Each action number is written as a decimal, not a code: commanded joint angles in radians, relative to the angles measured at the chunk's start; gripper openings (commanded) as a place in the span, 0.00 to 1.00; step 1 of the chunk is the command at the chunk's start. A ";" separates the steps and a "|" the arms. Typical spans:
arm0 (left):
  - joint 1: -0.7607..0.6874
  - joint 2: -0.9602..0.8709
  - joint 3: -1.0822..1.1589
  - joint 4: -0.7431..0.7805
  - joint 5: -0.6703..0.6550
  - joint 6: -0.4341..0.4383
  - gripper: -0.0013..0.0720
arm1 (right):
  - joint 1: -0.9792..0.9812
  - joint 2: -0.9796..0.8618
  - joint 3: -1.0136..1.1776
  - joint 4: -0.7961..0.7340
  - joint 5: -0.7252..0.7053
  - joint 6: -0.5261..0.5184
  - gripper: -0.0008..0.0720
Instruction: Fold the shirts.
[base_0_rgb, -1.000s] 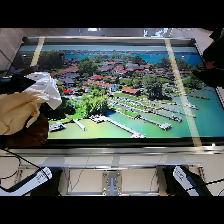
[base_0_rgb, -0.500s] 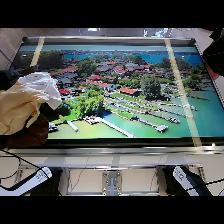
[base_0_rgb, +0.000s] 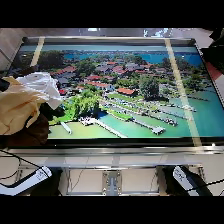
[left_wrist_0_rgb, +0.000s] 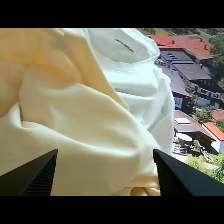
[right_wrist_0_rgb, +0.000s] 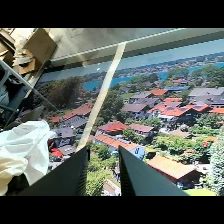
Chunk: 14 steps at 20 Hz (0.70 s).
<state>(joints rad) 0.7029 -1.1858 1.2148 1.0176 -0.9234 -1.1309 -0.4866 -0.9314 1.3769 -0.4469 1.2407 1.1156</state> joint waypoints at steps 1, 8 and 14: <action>0.005 -0.060 0.001 0.055 0.028 -0.113 1.00 | 0.051 -0.001 0.001 0.023 0.020 0.013 0.55; 0.005 -0.225 0.001 0.033 0.122 -0.280 1.00 | 0.150 -0.001 0.001 0.023 -0.032 0.052 0.56; 0.005 -0.278 0.001 -0.062 0.150 -0.276 0.03 | 0.153 -0.001 0.001 0.034 -0.074 0.058 0.55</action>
<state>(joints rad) 0.7078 -1.4422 1.2148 0.9886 -0.8017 -1.3949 -0.3386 -0.9314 1.3769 -0.4210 1.1851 1.1645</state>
